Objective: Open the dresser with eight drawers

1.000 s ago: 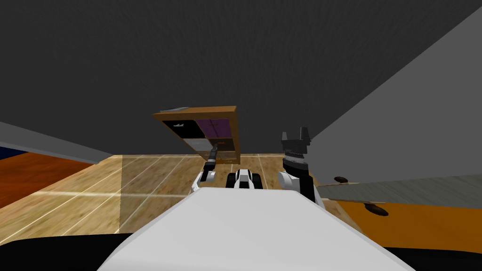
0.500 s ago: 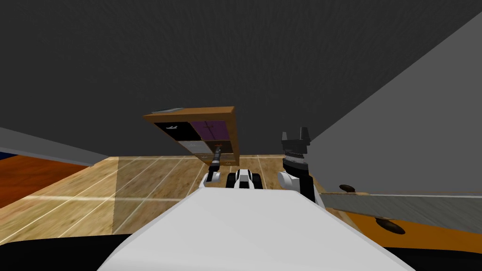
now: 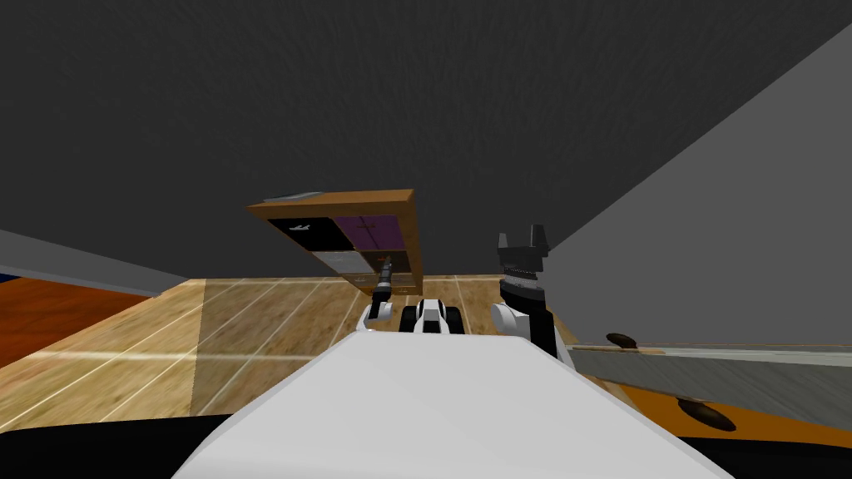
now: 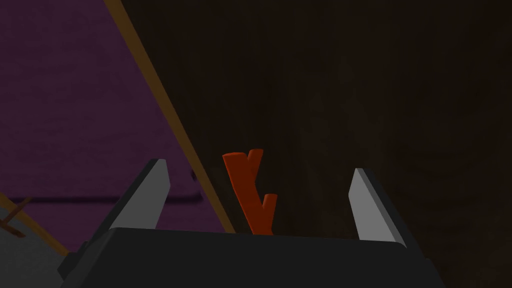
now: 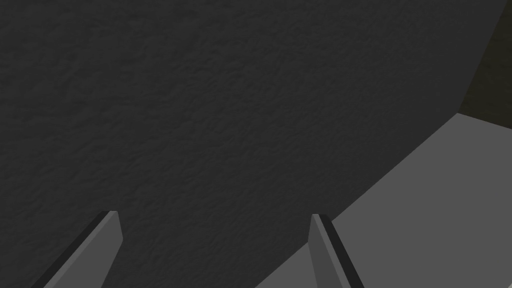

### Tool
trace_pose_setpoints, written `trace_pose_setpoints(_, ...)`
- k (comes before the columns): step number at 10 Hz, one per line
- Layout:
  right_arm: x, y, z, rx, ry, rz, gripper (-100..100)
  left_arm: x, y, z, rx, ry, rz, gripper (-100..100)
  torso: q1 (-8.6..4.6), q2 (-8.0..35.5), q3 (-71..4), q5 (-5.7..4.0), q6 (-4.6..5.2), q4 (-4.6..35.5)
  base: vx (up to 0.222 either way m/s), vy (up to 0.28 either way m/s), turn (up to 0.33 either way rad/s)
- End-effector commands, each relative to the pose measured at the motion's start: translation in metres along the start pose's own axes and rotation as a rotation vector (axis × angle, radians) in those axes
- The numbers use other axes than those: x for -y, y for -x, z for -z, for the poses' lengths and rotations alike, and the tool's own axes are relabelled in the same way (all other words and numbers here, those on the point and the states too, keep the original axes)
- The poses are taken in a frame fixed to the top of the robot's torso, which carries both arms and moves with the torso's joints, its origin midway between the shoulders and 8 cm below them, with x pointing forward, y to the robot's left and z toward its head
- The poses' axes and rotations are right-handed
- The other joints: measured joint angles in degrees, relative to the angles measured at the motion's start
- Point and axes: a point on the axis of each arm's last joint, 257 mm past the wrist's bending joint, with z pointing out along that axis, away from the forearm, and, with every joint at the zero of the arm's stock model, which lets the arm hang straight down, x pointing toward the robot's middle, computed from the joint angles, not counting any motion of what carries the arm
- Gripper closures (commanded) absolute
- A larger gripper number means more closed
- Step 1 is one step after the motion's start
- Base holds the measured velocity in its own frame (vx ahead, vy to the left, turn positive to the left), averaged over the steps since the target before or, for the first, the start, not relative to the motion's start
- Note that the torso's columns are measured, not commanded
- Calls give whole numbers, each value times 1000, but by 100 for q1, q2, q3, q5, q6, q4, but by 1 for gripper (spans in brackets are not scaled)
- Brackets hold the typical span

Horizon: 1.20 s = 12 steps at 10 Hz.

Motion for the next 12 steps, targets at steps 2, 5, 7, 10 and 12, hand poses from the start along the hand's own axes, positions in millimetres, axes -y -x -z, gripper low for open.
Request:
trace_pose_setpoints(2,0,0,0,0,0,0,0,-3,-2,5,-2,4,1,100,-9,36,21,-2,0,9,-33,-9,15)
trace_pose_setpoints(5,0,0,0,0,0,0,0,4,-2,4,-6,-3,2,100,2,39,25,1,0,11,-161,-8,13)
trace_pose_setpoints(7,0,0,0,0,0,0,0,5,-2,4,-6,-4,2,100,3,22,14,1,0,6,-149,10,5)
trace_pose_setpoints(10,0,0,0,0,0,0,0,1,17,3,-45,-9,-79,-100,-3,-25,-16,-1,0,-7,1,1,-1)
trace_pose_setpoints(12,0,0,0,0,0,0,0,-1,25,2,-60,-11,-111,-100,-4,8,5,-1,0,2,26,-2,-1)
